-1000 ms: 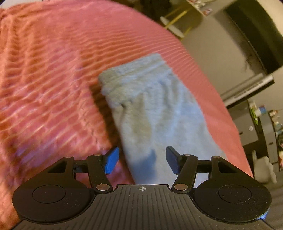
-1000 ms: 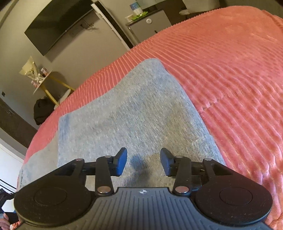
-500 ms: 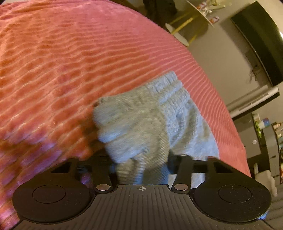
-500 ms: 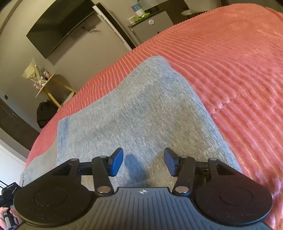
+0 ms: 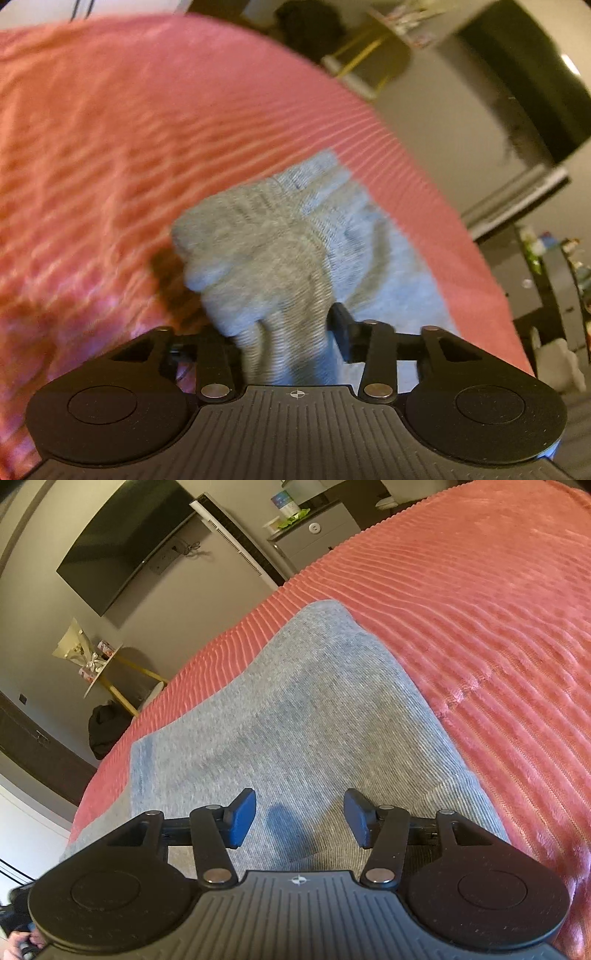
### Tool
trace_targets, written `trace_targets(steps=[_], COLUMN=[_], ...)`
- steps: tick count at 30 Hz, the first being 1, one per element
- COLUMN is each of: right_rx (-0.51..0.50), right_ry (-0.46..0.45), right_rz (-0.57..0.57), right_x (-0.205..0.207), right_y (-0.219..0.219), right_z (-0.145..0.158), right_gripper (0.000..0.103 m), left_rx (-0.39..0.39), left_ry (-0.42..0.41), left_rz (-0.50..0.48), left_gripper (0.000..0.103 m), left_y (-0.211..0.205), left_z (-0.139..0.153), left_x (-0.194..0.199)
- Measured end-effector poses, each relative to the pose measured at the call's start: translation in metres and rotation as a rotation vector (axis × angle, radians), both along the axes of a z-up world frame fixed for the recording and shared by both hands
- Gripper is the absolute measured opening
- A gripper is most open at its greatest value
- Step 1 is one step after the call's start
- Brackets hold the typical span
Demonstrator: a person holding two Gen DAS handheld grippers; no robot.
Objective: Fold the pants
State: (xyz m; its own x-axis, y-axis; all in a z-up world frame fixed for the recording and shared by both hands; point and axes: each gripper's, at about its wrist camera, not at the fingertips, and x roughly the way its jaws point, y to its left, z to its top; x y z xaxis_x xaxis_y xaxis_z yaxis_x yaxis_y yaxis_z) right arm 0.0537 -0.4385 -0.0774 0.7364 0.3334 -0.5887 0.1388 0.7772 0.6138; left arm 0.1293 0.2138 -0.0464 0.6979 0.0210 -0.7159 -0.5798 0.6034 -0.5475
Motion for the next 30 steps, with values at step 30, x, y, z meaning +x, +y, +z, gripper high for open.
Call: trace_targets(steps=[30], right_rx=[0.192], right_ry=[-0.139], right_rz=[-0.021], right_x=[-0.044], right_y=[-0.020], right_z=[0.020], right_gripper=[0.054], left_rx=[0.687], left_ry=[-0.010], left_rz=[-1.146], left_gripper=[0.040], left_y=[-0.412], left_z=[0.068], left_x=[-0.017])
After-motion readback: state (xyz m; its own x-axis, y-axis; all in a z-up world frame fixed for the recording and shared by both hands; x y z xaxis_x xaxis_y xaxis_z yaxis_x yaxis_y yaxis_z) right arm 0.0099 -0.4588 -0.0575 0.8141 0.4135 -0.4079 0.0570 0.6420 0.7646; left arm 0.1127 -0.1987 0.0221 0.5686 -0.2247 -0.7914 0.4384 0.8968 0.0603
